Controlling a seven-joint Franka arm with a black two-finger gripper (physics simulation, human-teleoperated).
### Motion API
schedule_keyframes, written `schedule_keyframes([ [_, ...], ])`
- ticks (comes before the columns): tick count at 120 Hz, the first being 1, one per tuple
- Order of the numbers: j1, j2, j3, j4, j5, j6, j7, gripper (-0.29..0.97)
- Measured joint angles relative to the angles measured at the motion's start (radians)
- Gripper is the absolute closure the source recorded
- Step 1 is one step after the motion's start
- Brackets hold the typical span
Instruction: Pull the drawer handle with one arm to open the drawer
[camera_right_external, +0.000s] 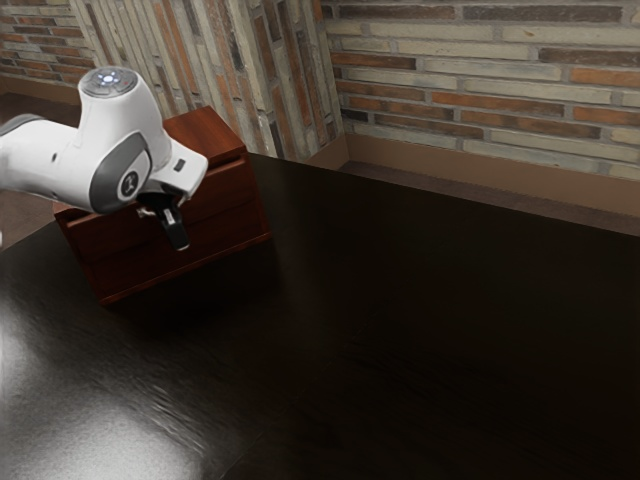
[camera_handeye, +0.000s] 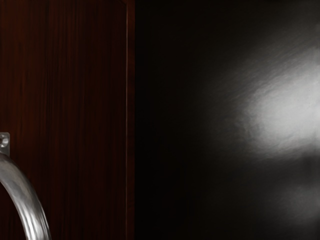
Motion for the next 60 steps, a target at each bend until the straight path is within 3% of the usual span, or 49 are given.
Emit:
schedule_keyframes([
  [60, -0.034, -0.082, 0.010, -0.096, 0.002, 0.000, 0.000, 0.01],
])
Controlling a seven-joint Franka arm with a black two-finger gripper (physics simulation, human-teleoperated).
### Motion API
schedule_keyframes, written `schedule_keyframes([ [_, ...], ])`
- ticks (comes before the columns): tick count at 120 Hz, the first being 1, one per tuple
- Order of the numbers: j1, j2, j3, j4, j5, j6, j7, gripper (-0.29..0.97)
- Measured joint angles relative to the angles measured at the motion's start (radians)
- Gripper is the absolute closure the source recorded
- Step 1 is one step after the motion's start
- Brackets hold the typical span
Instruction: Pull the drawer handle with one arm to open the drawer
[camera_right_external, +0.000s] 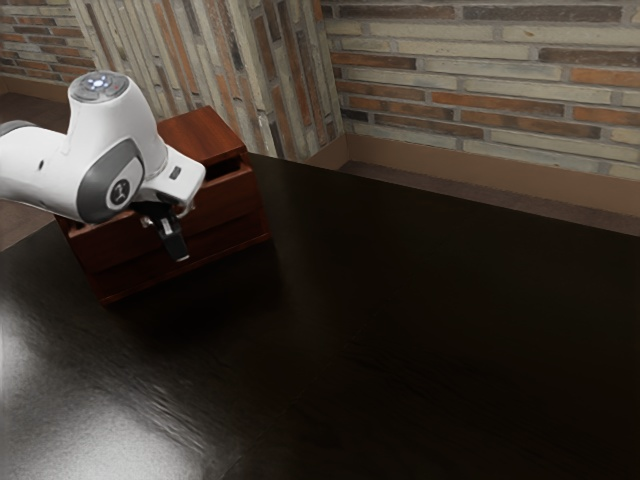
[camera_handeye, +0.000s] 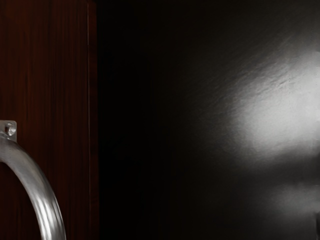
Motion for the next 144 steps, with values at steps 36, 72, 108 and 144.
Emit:
schedule_keyframes([
  [36, -0.038, -0.062, 0.007, -0.062, 0.003, 0.000, 0.001, 0.01],
  [72, -0.069, -0.099, 0.022, -0.119, 0.025, 0.000, -0.002, 0.00],
  [108, -0.111, -0.178, 0.018, -0.193, 0.029, 0.000, -0.005, 0.02],
  [144, -0.121, -0.229, 0.020, -0.236, 0.019, -0.001, -0.010, 0.00],
])
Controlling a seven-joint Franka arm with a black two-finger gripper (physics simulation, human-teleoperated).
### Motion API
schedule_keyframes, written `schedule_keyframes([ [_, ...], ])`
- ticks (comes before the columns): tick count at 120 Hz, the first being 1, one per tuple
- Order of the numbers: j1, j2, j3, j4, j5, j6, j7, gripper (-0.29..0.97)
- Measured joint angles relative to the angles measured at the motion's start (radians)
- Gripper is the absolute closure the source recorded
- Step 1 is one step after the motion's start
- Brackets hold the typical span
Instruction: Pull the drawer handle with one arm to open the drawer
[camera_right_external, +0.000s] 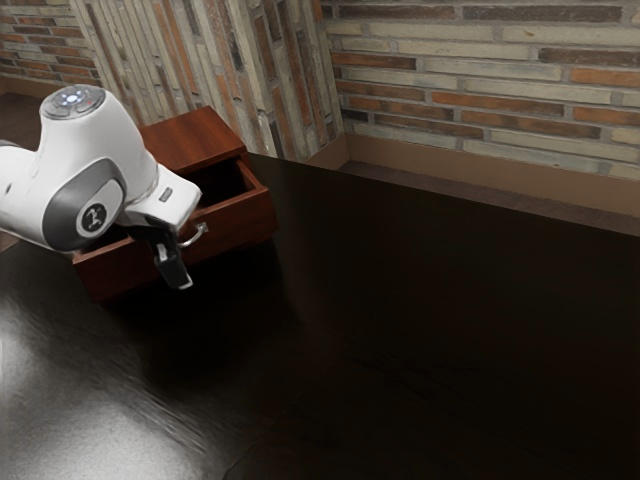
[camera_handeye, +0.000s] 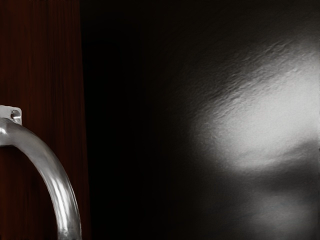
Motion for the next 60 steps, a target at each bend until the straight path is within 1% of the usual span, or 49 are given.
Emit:
schedule_keyframes([
  [22, 0.016, -0.002, 0.001, 0.014, -0.098, -0.002, -0.005, 0.00],
  [30, 0.020, -0.007, 0.002, 0.023, -0.123, -0.004, -0.007, 0.00],
  [46, 0.021, -0.030, 0.000, 0.029, -0.145, -0.020, -0.010, 0.00],
  [60, 0.021, -0.089, -0.009, 0.055, -0.144, -0.066, -0.015, 0.00],
])
